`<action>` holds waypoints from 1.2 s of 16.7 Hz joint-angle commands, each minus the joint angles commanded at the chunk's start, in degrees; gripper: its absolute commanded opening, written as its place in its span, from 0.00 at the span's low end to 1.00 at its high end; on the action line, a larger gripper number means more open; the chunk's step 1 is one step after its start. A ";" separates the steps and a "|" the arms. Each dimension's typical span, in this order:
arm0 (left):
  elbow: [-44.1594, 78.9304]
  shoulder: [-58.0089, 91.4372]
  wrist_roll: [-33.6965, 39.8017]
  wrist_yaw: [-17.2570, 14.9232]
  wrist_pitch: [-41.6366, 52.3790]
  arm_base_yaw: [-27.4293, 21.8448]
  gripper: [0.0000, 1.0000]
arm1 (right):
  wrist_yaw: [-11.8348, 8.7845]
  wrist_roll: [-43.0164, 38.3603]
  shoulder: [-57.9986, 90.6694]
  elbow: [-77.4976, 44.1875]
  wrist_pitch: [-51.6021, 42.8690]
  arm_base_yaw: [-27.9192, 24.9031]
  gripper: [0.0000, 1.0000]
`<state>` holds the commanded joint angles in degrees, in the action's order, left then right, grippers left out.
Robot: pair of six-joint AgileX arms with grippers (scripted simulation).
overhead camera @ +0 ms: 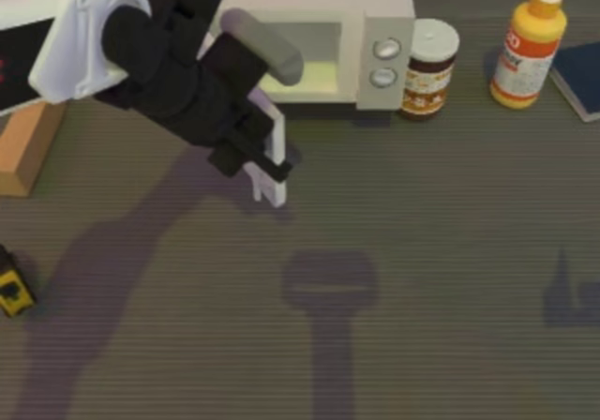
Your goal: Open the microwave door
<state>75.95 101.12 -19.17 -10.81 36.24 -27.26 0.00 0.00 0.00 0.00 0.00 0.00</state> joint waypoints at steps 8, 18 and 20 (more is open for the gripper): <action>0.00 0.00 0.00 0.00 0.00 0.00 0.00 | 0.00 0.00 0.00 0.00 0.00 0.00 1.00; -0.85 -0.76 -4.71 -2.52 1.09 1.77 0.00 | 0.00 0.00 0.00 0.00 0.00 0.00 1.00; -1.29 -1.36 -7.75 -3.98 1.71 3.01 0.00 | 0.00 0.00 0.00 0.00 0.00 0.00 1.00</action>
<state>74.66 99.77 -26.93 -14.79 37.95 -24.25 0.00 0.00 0.00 0.00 0.00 0.00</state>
